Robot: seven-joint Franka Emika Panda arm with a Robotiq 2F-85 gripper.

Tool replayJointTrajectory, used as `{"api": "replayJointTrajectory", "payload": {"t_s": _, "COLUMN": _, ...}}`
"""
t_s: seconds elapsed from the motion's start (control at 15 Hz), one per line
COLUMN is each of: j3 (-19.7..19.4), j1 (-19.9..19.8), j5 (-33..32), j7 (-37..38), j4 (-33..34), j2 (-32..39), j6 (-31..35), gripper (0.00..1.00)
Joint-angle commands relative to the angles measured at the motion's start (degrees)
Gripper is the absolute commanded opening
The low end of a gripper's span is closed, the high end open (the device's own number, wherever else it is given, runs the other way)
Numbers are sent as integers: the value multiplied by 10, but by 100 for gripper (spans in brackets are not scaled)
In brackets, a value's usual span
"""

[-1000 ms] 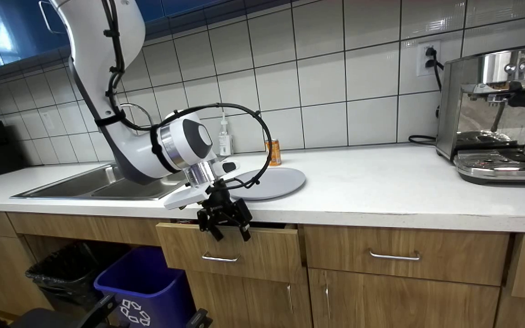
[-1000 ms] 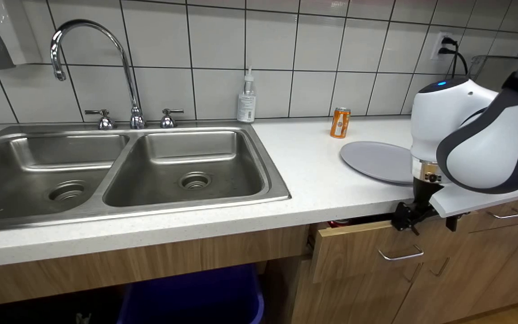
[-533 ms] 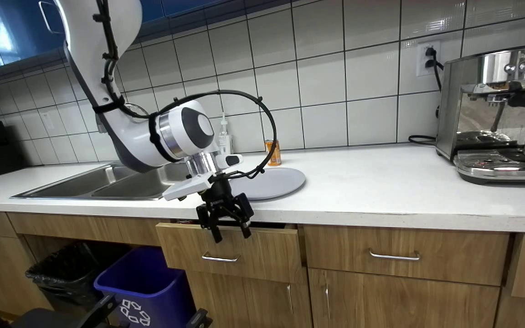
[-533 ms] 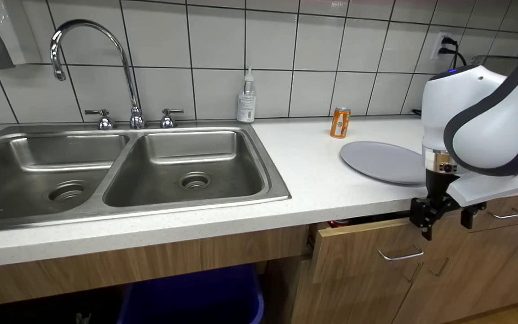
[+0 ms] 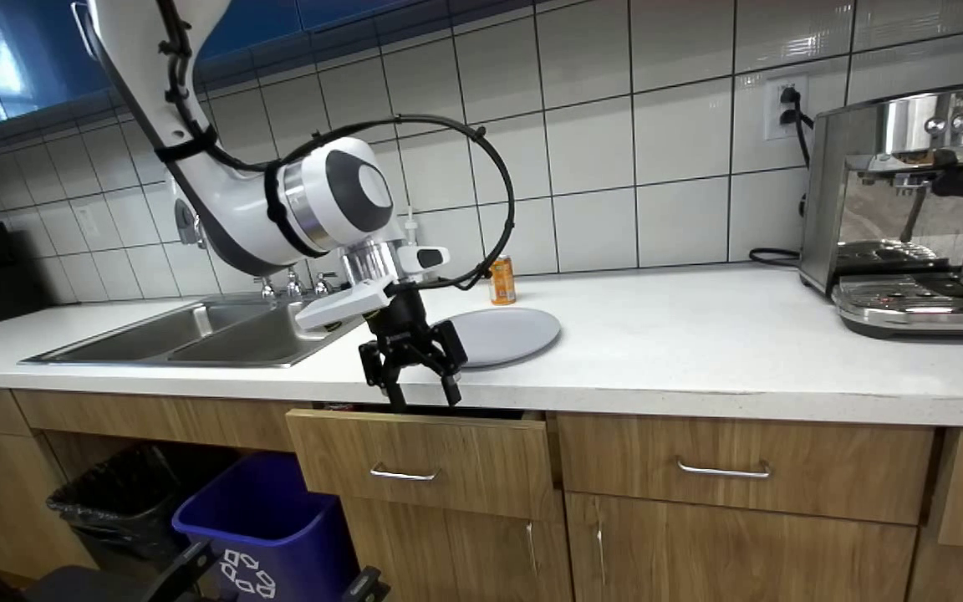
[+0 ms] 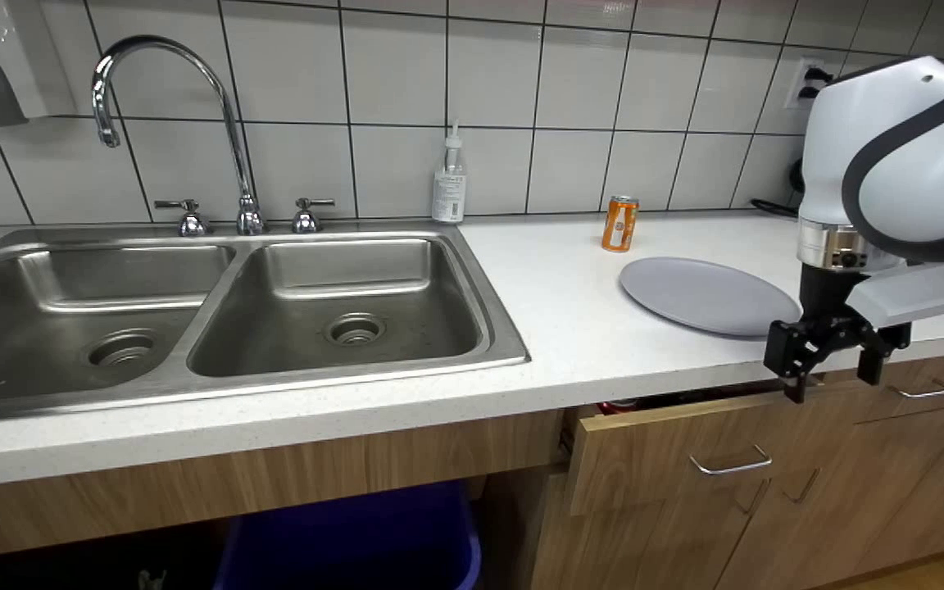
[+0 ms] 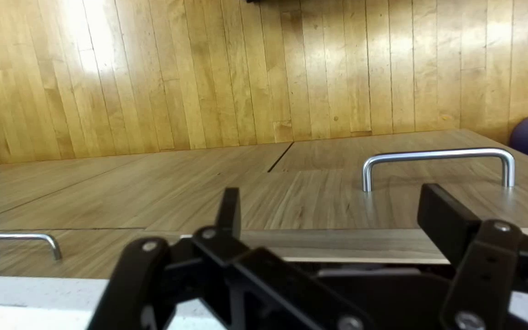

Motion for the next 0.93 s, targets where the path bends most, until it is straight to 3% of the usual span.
{"api": "replayJointTrajectory", "payload": {"t_s": 0.0, "j3": 30, "j1": -30, "j5": 28, "j7": -30, "j4": -9, "j2": -45, "j6": -20, "gripper": 100}}
{"api": "replayJointTrajectory", "payload": {"t_s": 0.4, "j3": 58, "j1": -45, "j5": 87, "j7": -60, "j4": -5, "j2": -83, "j6": -27, "gripper": 100}}
{"api": "replayJointTrajectory", "payload": {"t_s": 0.47, "j3": 52, "j1": -42, "j5": 59, "j7": -29, "j4": 1, "j2": -53, "j6": -2, "gripper": 100}}
{"api": "replayJointTrajectory", "payload": {"t_s": 0.87, "j3": 60, "j1": -46, "j5": 71, "j7": -36, "j4": 0, "j2": -66, "j6": -11, "gripper": 100}}
